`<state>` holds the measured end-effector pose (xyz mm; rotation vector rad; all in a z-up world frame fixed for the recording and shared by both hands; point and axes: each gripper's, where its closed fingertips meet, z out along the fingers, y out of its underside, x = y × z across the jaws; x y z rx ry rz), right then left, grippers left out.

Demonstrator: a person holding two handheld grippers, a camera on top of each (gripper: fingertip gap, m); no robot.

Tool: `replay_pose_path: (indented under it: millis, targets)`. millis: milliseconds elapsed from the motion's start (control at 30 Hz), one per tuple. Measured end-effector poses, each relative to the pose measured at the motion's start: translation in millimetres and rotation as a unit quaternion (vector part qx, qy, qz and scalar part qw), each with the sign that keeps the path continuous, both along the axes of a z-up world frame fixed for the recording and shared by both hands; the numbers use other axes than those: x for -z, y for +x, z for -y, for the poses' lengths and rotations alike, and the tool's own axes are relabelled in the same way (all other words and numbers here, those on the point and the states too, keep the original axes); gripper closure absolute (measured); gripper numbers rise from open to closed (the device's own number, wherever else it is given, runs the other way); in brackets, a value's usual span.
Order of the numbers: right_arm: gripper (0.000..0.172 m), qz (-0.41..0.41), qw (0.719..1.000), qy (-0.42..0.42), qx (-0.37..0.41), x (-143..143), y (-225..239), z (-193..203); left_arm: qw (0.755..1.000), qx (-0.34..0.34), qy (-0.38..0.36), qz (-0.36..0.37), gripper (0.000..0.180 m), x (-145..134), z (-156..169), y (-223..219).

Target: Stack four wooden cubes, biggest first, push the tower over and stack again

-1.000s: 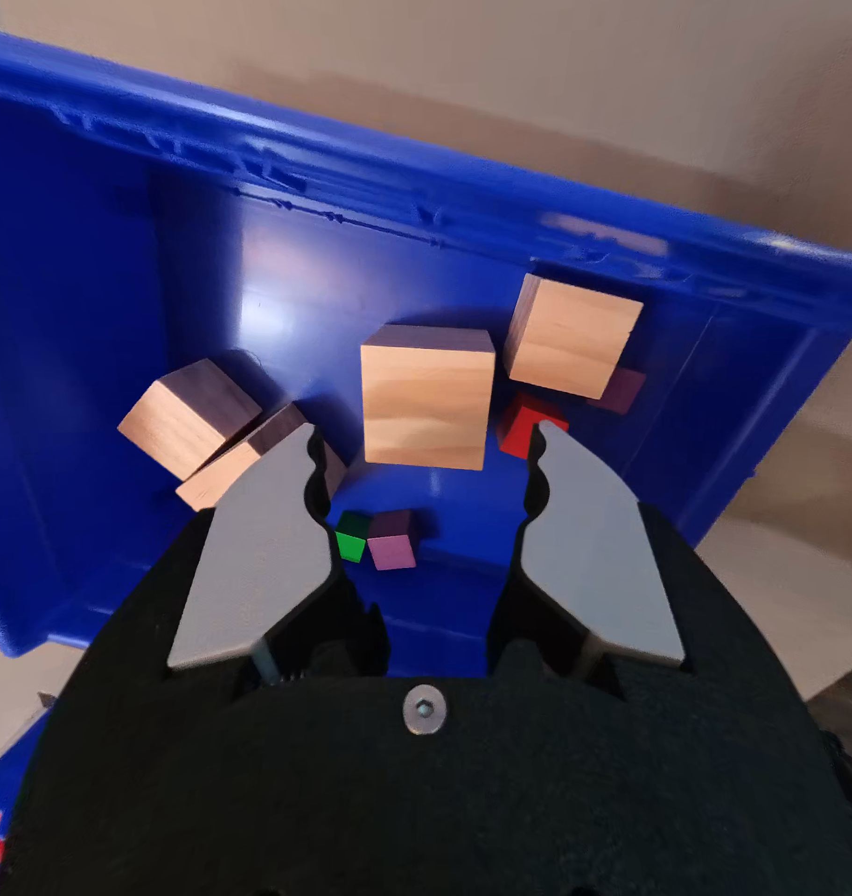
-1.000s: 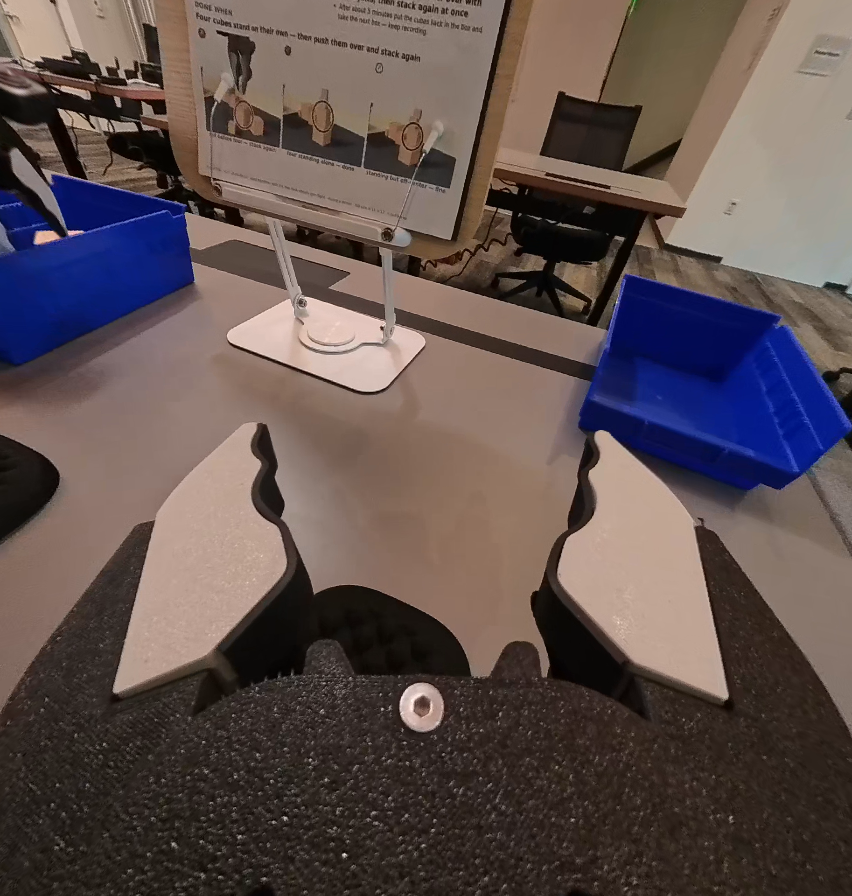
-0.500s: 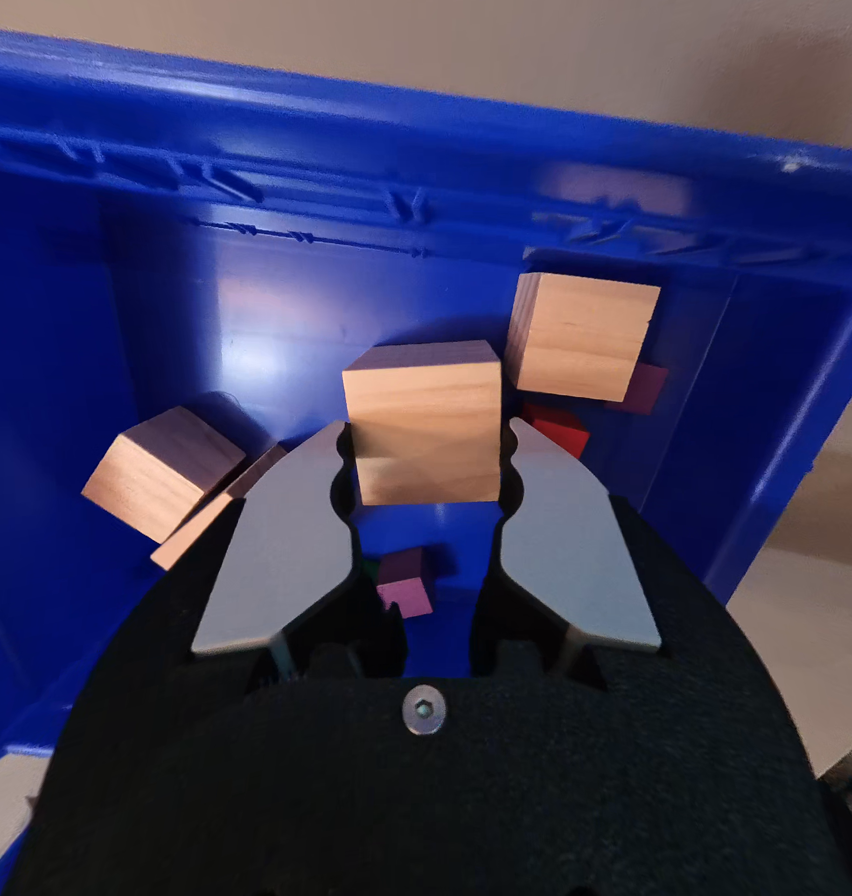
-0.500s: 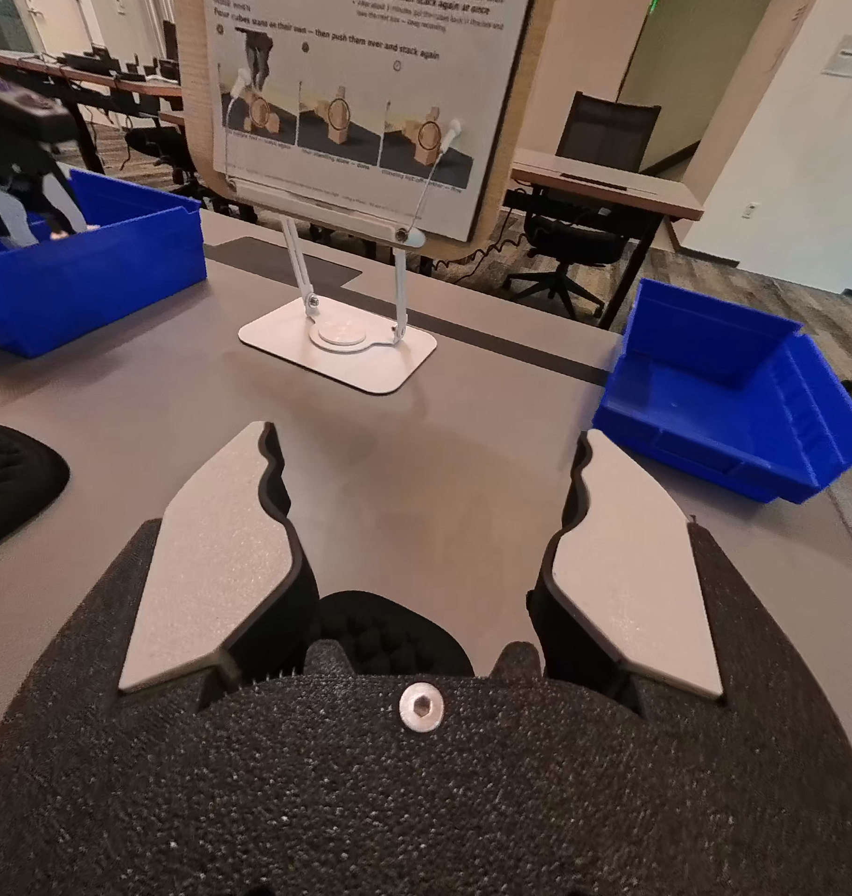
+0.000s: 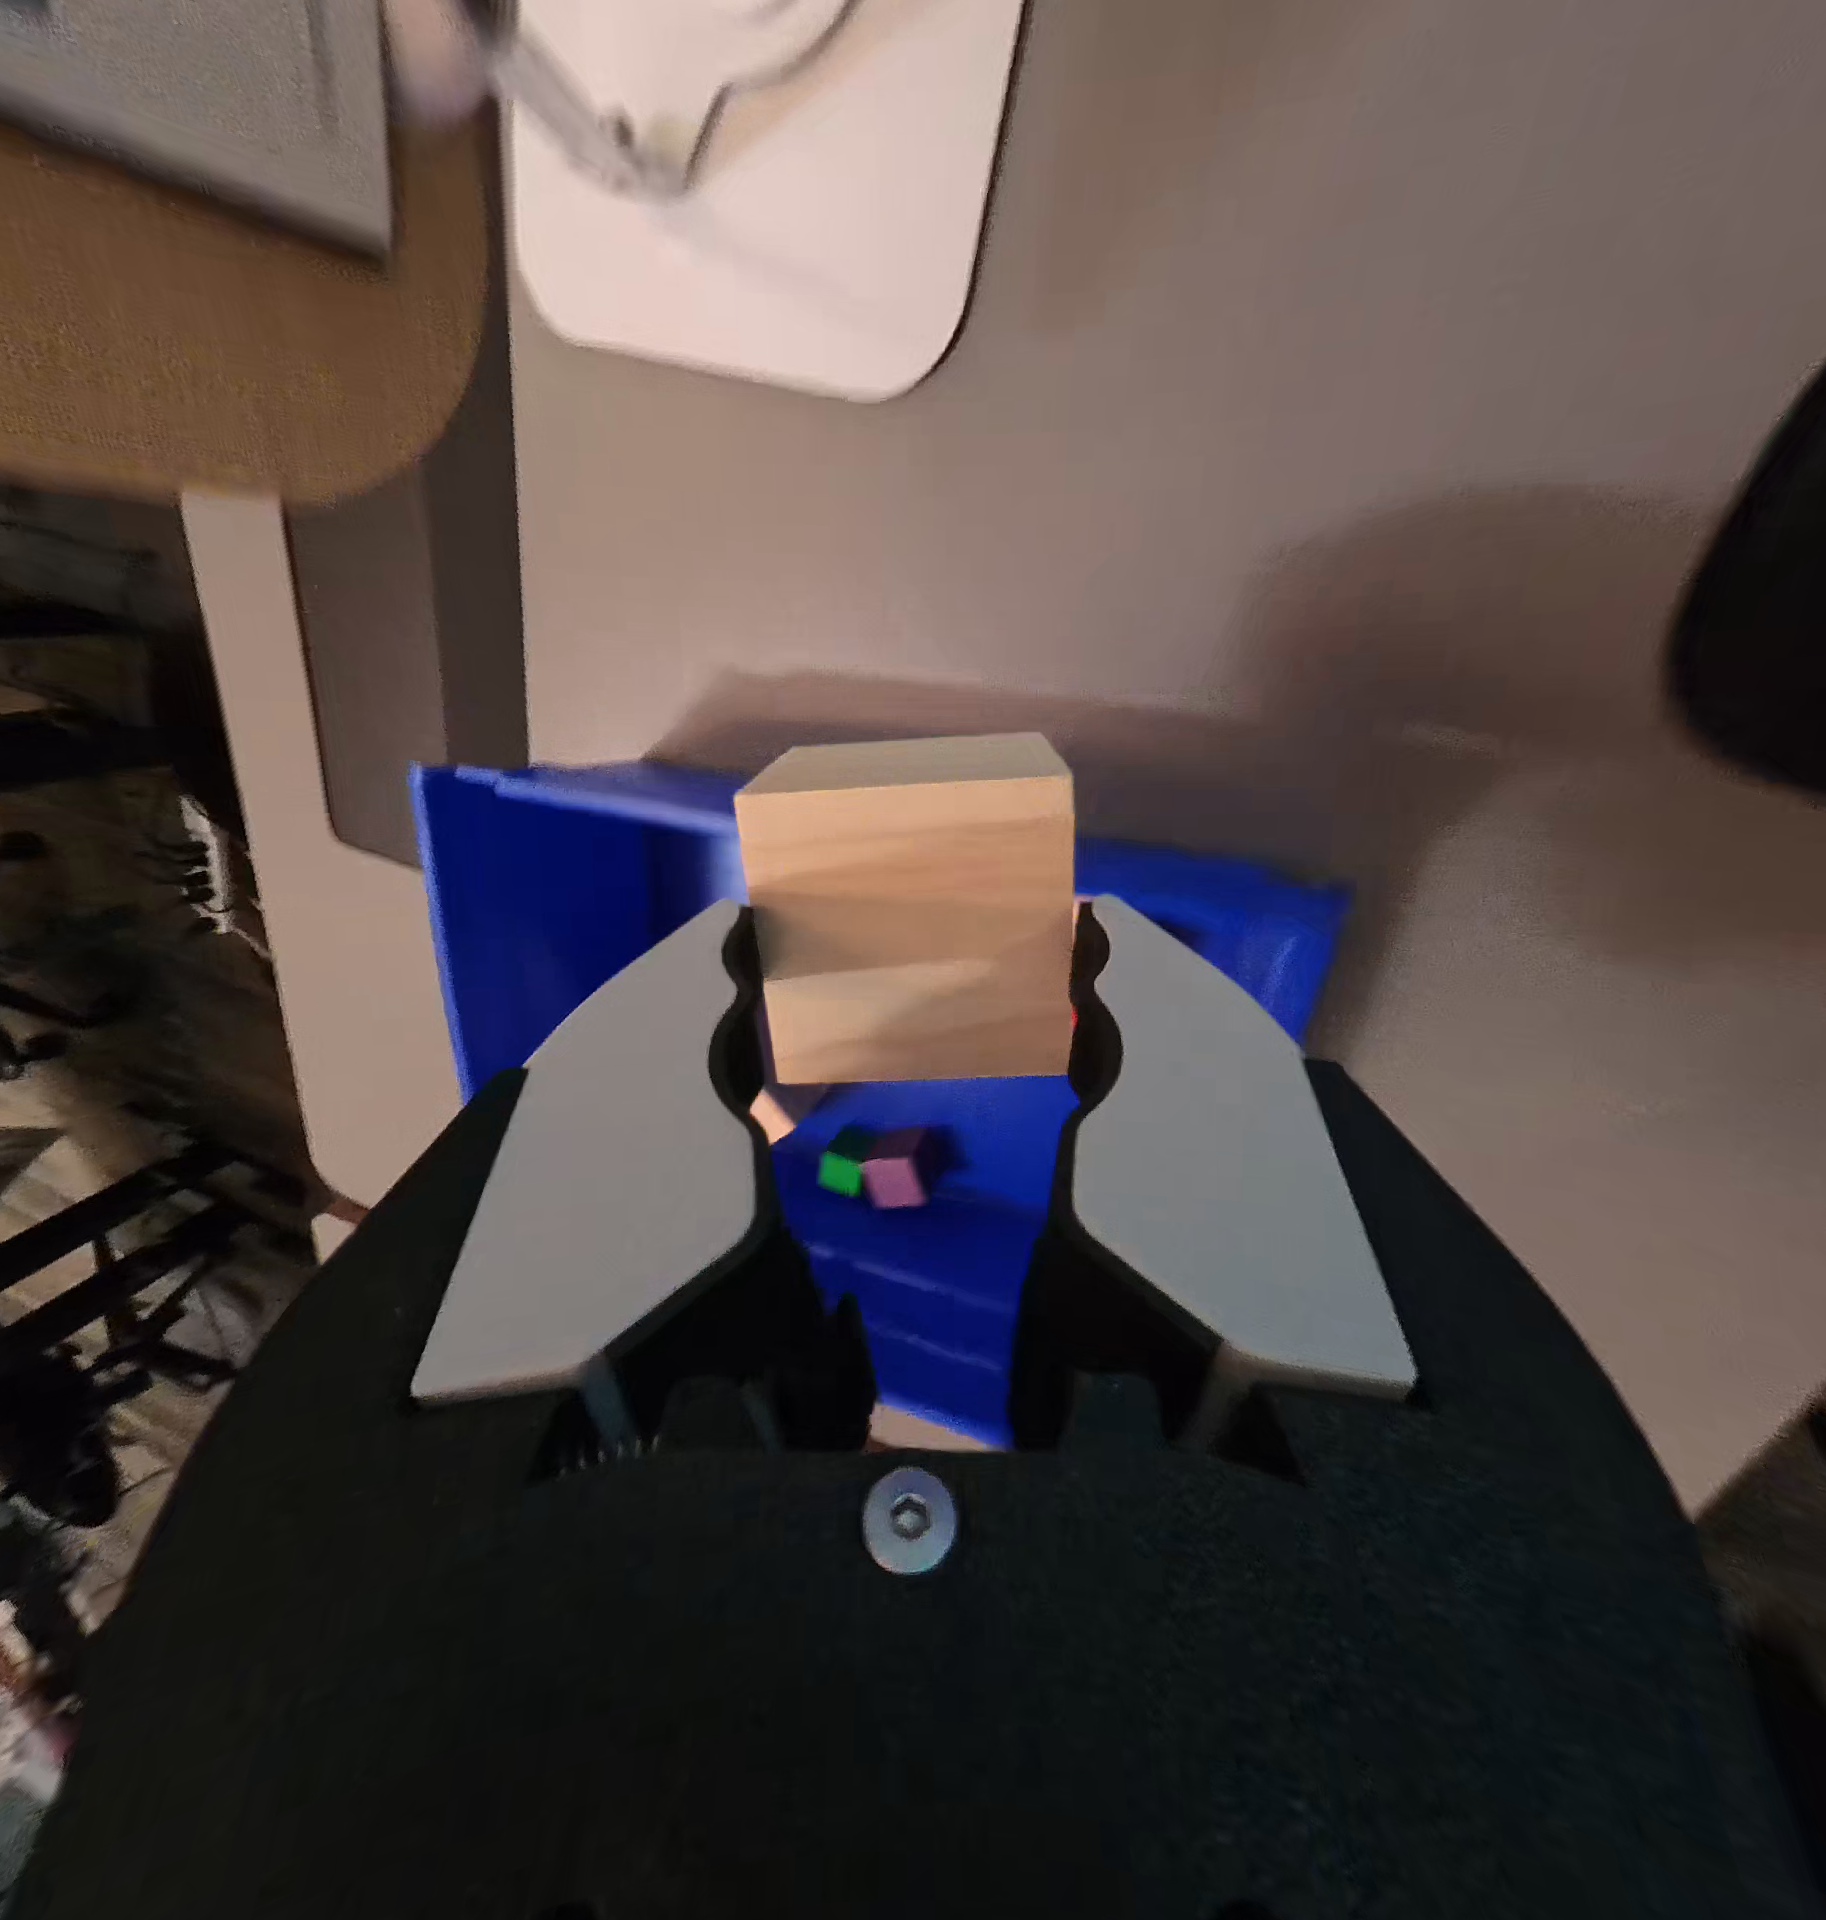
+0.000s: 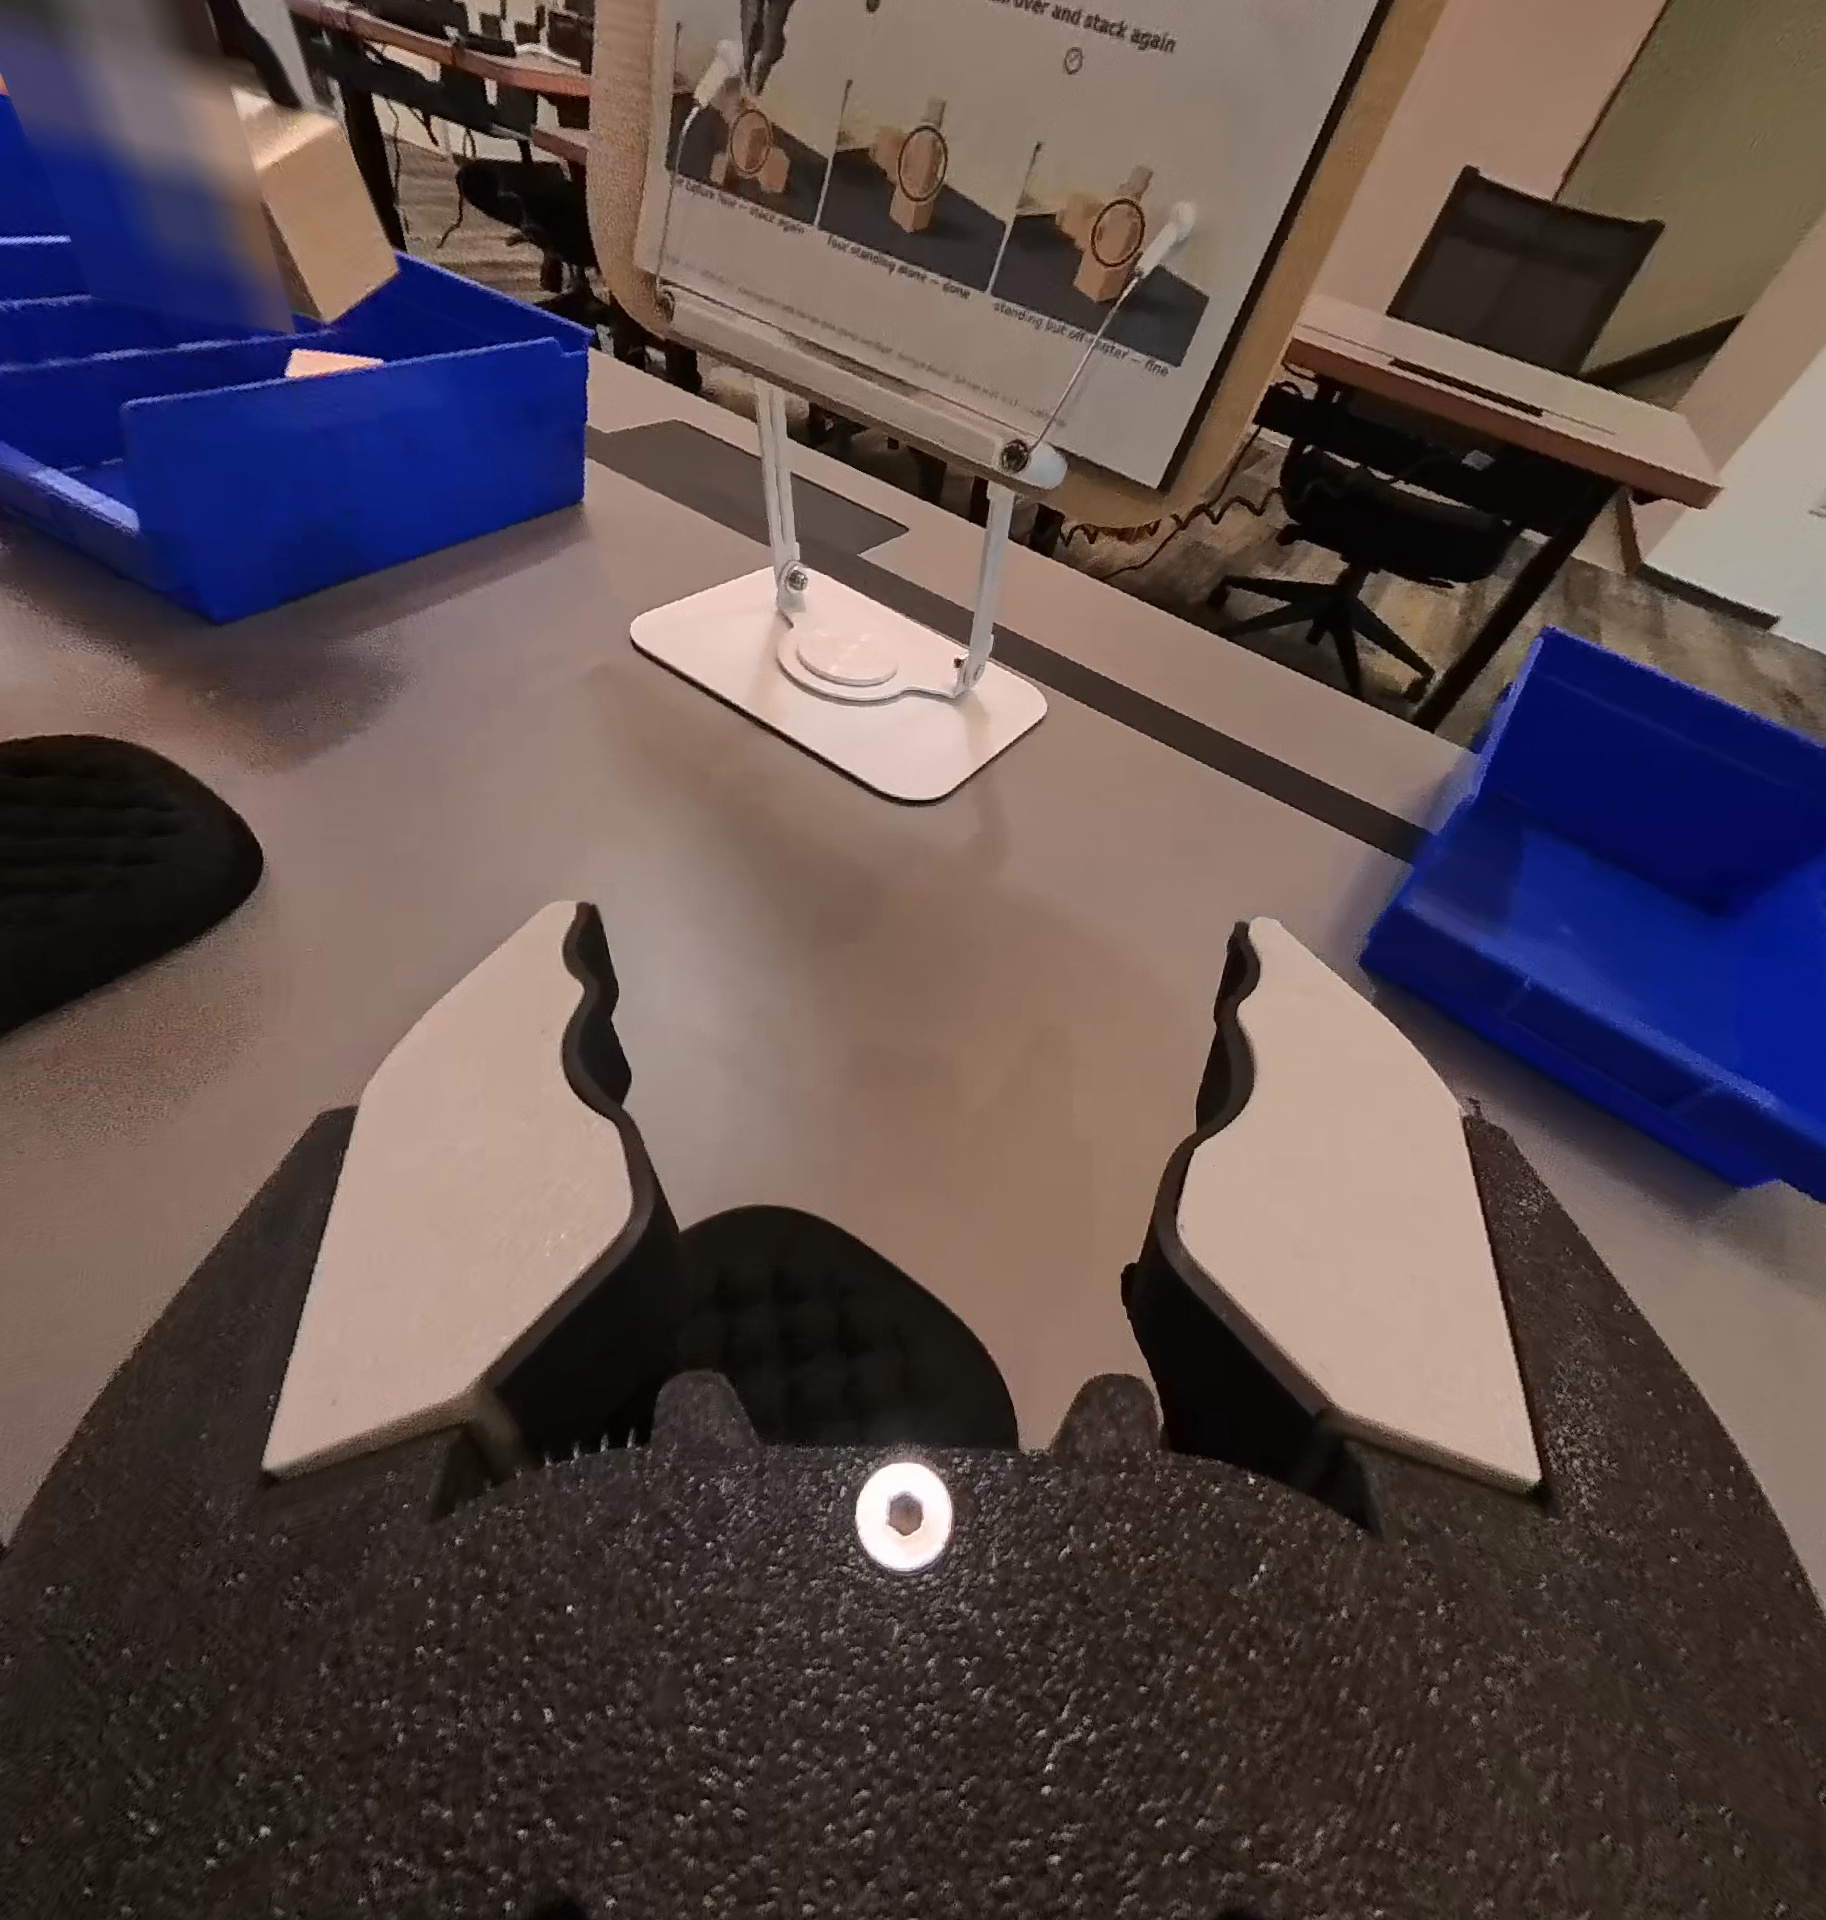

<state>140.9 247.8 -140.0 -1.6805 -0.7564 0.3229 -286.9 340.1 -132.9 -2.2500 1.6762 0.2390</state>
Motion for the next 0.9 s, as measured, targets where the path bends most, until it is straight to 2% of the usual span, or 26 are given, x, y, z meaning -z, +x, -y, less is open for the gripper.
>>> replay_pose_path:
  millis: [67, 200, 400, 600, 767, 900]
  targets:
    - [0.063, 0.005, 1.0, 0.003, -0.004, 1.0, 1.0, 3.1, 0.999, 0.004, -0.023, 0.029, 0.123, -4.7, 16.9, 42.1]
    - [0.064, -0.006, 1.0, 0.006, -0.02, -1.1, 0.8, 11.9, 0.993, 0.062, -0.062, 0.078, 0.123, 2.6, 51.7, 127.8]
    - [0.066, -0.007, 0.999, 0.005, -0.035, 2.9, 3.7, 21.3, 0.985, 0.091, -0.14, 0.05, 0.123, 53.5, 94.1, 206.9]
    - [0.066, -0.005, 0.999, -0.007, -0.052, 15.7, 0.2, 27.4, 0.979, 0.101, -0.172, 0.037, 0.123, 100.0, 109.4, 250.6]
    - [0.066, 0.004, 0.997, -0.018, -0.077, 23.5, -5.6, 33.3, 0.979, 0.113, -0.165, 0.049, 0.123, 118.9, 108.4, 272.9]
    - [0.066, -0.012, 0.989, -0.02, -0.149, 24.6, -17.7, 47.7, 0.976, 0.132, -0.168, 0.048, 0.123, 128.4, 111.0, 279.7]
